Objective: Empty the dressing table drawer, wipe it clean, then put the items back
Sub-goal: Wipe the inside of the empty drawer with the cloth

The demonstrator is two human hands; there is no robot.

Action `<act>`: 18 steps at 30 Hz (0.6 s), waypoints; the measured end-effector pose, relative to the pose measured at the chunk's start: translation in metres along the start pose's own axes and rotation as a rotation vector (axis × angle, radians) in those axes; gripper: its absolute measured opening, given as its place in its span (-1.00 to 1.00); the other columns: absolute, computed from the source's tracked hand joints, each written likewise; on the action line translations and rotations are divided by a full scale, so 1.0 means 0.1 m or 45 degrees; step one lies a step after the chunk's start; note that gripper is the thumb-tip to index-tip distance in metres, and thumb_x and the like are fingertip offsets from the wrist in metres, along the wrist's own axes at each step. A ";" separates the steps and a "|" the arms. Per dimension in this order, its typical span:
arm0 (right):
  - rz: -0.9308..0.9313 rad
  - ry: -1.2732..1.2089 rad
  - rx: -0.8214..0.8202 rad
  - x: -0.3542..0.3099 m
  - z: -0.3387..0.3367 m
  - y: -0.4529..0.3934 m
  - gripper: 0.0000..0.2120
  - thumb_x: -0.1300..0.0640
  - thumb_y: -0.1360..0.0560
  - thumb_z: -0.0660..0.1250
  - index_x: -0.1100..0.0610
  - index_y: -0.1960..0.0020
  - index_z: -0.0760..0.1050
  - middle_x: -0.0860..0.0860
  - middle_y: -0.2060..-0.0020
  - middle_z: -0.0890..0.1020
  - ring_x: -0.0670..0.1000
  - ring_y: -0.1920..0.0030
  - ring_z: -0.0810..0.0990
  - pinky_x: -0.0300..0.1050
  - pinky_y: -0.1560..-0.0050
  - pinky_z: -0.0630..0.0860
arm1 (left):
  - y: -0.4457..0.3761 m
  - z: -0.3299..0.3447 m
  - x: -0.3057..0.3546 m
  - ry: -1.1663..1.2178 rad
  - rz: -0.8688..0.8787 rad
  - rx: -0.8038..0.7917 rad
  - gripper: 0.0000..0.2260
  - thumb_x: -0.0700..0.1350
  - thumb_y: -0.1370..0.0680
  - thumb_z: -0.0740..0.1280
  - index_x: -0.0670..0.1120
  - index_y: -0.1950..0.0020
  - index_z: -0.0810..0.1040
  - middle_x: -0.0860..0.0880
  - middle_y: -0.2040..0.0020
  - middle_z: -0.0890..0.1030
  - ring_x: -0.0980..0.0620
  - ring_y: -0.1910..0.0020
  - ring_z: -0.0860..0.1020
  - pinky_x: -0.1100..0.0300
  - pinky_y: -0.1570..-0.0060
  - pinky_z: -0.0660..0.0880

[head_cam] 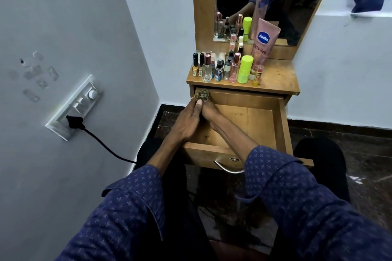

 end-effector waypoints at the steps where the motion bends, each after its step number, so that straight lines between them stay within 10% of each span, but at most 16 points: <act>1: 0.030 0.049 -0.008 -0.02 -0.02 -0.01 -0.72 0.06 -0.72 0.13 0.15 -0.22 0.56 0.10 -0.16 0.66 0.08 -0.17 0.61 -0.09 -0.15 0.53 | 0.00 0.00 -0.01 0.011 -0.005 0.001 -0.37 0.31 -0.73 -0.08 0.01 -0.72 0.16 -0.07 -0.67 0.27 -0.04 -0.65 0.24 0.06 -0.61 0.11; 6: 0.199 0.313 -0.151 -0.09 -0.12 -0.07 -0.83 0.08 -0.65 0.23 0.11 -0.02 0.56 0.09 -0.06 0.68 0.08 -0.11 0.62 0.06 -0.17 0.62 | 0.00 0.02 0.01 0.028 0.023 -0.015 -0.27 0.41 -0.67 -0.13 0.02 -0.72 0.11 -0.09 -0.67 0.27 -0.08 -0.64 0.26 -0.02 -0.61 0.16; 10: 0.013 0.165 0.025 -0.27 -0.15 -0.07 -0.74 0.25 -0.63 0.27 0.12 0.23 0.51 0.05 0.27 0.57 0.00 0.26 0.52 -0.19 0.28 0.44 | 0.03 0.03 0.05 0.046 0.014 -0.054 -0.33 0.34 -0.70 -0.13 0.03 -0.74 -0.02 -0.13 -0.66 0.27 -0.13 -0.61 0.30 -0.06 -0.56 0.20; 18: 0.144 0.366 -0.150 -0.04 -0.12 0.10 -0.69 -0.10 -0.68 0.24 0.11 -0.08 0.60 0.12 -0.01 0.70 0.11 -0.02 0.69 -0.02 0.04 0.69 | -0.03 -0.01 -0.04 0.166 -0.063 0.029 -0.31 0.37 -0.68 -0.17 0.04 -0.73 0.03 -0.18 -0.62 0.35 -0.18 -0.59 0.35 -0.11 -0.57 0.22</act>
Point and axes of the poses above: each hand's wrist, its own y-axis away from the middle knuckle, its own z-axis out of the palm, x = y × z, the point moved 5 cm from there along -y, towards the middle knuckle
